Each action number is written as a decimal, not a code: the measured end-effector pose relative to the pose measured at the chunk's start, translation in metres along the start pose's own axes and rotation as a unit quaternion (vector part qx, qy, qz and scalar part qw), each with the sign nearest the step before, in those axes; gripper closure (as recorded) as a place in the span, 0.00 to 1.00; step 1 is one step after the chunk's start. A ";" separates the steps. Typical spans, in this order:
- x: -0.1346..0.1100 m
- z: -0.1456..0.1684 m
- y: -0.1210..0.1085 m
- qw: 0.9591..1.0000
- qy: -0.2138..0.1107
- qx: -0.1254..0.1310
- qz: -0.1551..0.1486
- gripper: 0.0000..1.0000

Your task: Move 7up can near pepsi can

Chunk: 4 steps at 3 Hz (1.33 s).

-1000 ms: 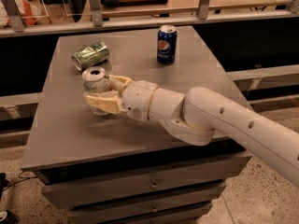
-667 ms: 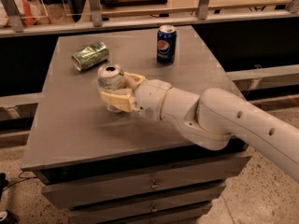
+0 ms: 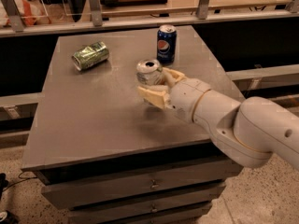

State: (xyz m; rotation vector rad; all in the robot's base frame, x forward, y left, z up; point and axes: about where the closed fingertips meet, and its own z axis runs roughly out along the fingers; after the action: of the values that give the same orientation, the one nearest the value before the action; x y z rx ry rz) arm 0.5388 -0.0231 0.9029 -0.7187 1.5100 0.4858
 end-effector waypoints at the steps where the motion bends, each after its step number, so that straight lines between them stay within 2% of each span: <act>1: -0.007 -0.036 -0.045 0.996 -0.001 0.091 -0.022 1.00; 2: -0.007 -0.071 -0.083 0.984 -0.002 0.175 -0.033 1.00; 3: -0.004 -0.100 -0.113 0.968 -0.004 0.247 -0.036 1.00; 4: -0.002 -0.103 -0.120 0.964 0.001 0.262 -0.035 1.00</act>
Offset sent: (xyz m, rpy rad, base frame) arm 0.0022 -0.1760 0.0289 -0.0358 -0.1487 -0.5697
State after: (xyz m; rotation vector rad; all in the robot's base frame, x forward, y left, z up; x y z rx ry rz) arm 0.5477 -0.1793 0.9282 -0.3525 1.5192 0.0206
